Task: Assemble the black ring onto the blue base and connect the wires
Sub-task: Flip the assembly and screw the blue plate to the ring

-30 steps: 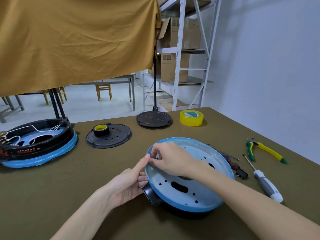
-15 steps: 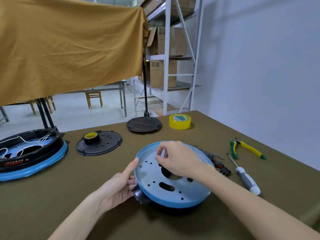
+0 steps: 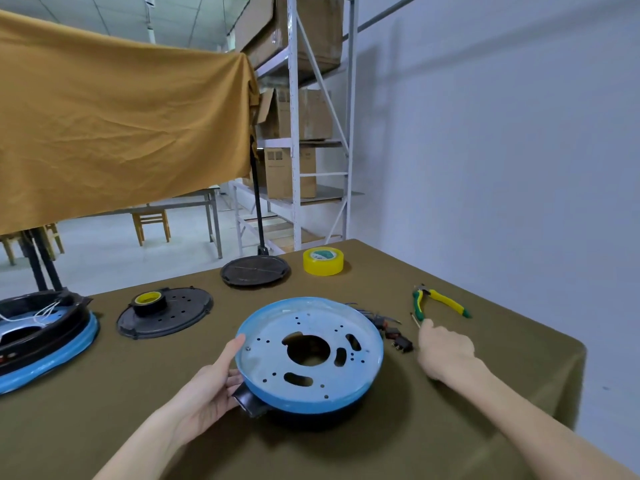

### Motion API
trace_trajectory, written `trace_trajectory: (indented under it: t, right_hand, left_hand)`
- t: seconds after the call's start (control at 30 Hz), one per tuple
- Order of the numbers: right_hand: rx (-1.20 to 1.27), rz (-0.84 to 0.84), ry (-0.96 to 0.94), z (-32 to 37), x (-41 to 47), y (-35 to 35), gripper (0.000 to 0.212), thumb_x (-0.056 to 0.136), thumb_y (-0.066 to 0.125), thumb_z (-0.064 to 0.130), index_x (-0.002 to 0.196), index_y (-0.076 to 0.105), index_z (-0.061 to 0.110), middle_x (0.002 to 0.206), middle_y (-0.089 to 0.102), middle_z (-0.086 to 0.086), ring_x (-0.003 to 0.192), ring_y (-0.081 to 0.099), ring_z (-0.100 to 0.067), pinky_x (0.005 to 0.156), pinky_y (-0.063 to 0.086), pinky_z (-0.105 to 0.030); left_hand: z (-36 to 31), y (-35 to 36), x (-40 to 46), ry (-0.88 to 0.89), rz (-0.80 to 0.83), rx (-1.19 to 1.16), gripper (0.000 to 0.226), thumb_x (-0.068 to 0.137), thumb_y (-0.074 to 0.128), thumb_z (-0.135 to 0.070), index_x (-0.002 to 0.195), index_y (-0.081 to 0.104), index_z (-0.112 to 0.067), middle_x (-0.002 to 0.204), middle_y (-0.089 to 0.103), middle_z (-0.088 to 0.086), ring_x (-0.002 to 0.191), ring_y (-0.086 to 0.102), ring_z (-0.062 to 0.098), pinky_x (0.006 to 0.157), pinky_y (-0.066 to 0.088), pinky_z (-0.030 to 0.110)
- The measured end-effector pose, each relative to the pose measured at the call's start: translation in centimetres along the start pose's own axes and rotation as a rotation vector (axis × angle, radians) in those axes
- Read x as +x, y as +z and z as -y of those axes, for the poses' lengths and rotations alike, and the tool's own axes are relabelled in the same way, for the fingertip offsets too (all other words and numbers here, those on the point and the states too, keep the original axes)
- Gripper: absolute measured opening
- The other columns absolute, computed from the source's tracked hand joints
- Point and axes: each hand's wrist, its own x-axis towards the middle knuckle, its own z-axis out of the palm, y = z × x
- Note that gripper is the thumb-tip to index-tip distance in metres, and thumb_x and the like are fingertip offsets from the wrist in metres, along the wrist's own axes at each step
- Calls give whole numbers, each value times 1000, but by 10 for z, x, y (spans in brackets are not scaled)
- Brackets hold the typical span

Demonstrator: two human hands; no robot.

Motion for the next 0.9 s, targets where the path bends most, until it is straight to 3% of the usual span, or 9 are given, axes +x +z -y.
trace_trajectory:
  t: [0.13,0.2,0.27,0.33,0.4,0.5,0.67,0.77,0.9]
  right_hand:
    - [95,-232,5,5,-10,-11,26,103,46,22,127,42,12,123,58,-8,102,67,-29,65,41,-33]
    - [79,-448,-17,8,-19,-27,24,106,42,27,125,44,13,114,61,-4,85,67,-27,52,33,-31]
    - [278,-577,-101,12,-27,-44,20,106,45,33,115,47,16,104,63,-3,73,59,-25,48,32,-32]
    - [662,-543,-228,21,-34,-61,21,102,56,40,107,51,21,95,66,2,71,60,-19,53,44,-35]
    - [1004,-504,-322,35,-44,-76,24,94,70,46,98,58,26,87,68,9,73,64,-9,58,52,-27]
    - [1257,-505,-428,64,-50,-86,25,81,86,39,91,66,28,86,70,12,81,65,3,61,50,-11]
    - [1709,-222,-407,110,-36,-86,24,81,88,29,96,74,17,81,76,5,68,64,3,60,50,-13]
    - [1725,-197,-441,134,-29,-84,17,90,80,31,99,75,18,86,79,6,77,71,-1,65,53,-14]
    - [1690,-218,-592,162,-26,-82,15,94,76,24,100,68,14,89,74,1,89,75,-28,72,65,-44]
  left_hand:
    - [-1,-1,-2,-1,25,16,79,66,80,-58,121,69,-2,113,75,26,106,75,37,97,59,49]
    - [-2,-2,-3,-5,33,18,78,67,80,-59,120,70,-2,114,75,26,105,76,36,87,63,46]
    - [-1,-3,-2,-7,32,10,76,67,81,-58,118,72,-2,114,75,27,104,76,37,77,66,43]
    - [-1,-3,-2,-7,34,11,76,67,82,-58,117,73,-2,115,74,27,106,75,38,76,66,43]
    - [-1,-4,-1,-9,43,16,75,66,82,-58,117,73,-3,114,74,27,105,75,38,77,66,44]
    - [-1,-6,0,-15,57,17,77,66,82,-58,118,72,-3,114,75,27,105,75,38,79,66,45]
    - [-1,-8,2,-20,100,30,63,65,82,-63,102,83,-12,117,74,26,105,76,34,77,65,40]
    - [-2,-8,5,-32,88,42,62,66,80,-67,100,84,-15,118,74,25,106,76,34,79,64,38]
    - [-2,-11,8,-51,101,41,72,65,81,-69,107,82,-9,120,74,24,108,75,33,82,64,37]
